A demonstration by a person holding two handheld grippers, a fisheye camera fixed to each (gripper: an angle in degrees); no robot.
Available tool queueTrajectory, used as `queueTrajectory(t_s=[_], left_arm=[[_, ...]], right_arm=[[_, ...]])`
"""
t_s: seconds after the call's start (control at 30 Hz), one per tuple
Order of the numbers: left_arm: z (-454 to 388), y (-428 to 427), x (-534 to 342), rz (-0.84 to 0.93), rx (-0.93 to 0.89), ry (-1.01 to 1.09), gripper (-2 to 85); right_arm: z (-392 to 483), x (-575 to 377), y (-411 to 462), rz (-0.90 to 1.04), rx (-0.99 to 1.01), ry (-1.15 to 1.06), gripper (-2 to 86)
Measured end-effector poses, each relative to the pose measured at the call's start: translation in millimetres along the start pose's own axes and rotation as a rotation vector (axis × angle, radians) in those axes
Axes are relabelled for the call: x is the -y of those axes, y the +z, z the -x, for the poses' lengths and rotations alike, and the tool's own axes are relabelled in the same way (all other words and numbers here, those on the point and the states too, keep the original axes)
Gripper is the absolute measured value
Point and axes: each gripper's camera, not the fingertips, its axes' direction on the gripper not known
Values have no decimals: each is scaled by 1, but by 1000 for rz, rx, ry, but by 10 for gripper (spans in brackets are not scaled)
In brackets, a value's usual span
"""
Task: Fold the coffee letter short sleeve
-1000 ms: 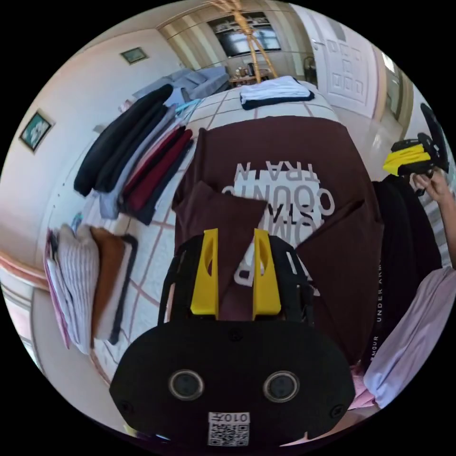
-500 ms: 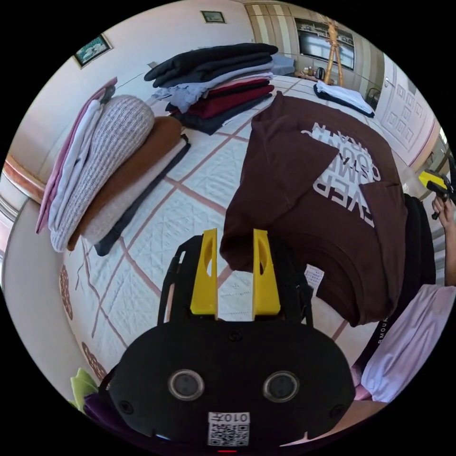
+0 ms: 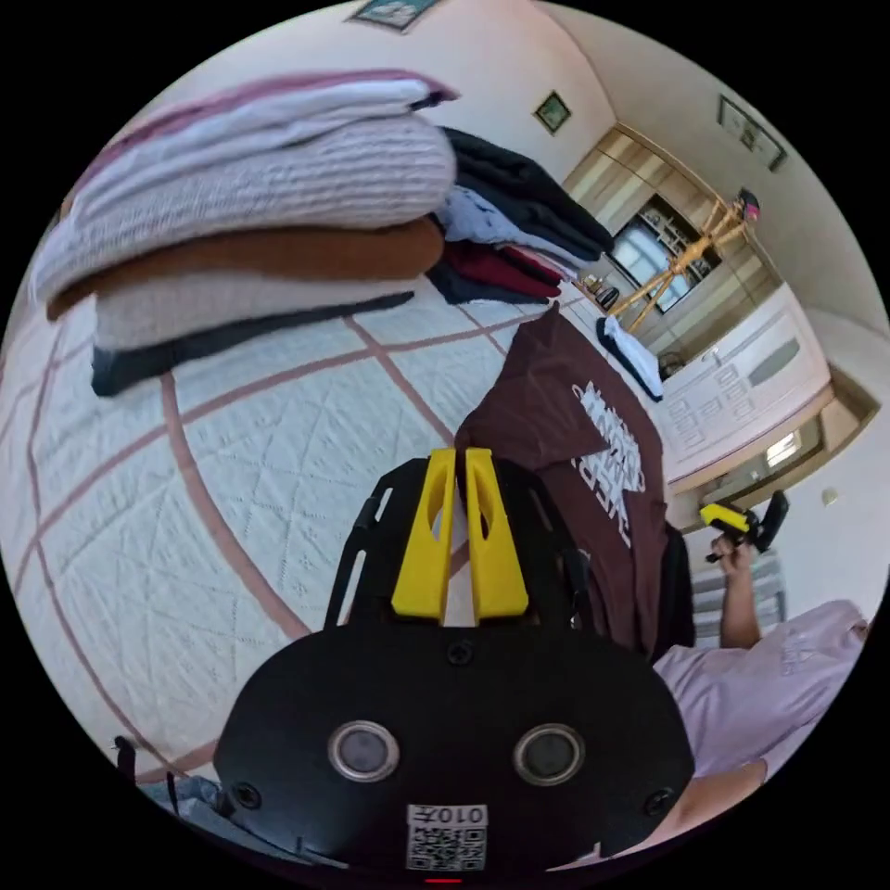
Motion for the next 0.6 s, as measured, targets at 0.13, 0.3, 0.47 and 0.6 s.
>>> queueTrajectory(t_s=[0.13, 0.3, 0.47, 0.6], left_arm=[[51, 17, 1, 68, -141, -161, 18], [19, -14, -6, 7, 121, -116, 37], [-81, -1, 1, 69, 339, 205, 60], [-107, 41, 10, 165, 464, 318, 69]], right_arm=[[4, 5, 4, 18, -2, -21, 24], [6, 8, 4, 19, -20, -40, 24], [4, 16, 8, 6, 25, -37, 24], [12, 27, 10, 20, 12, -73, 24]])
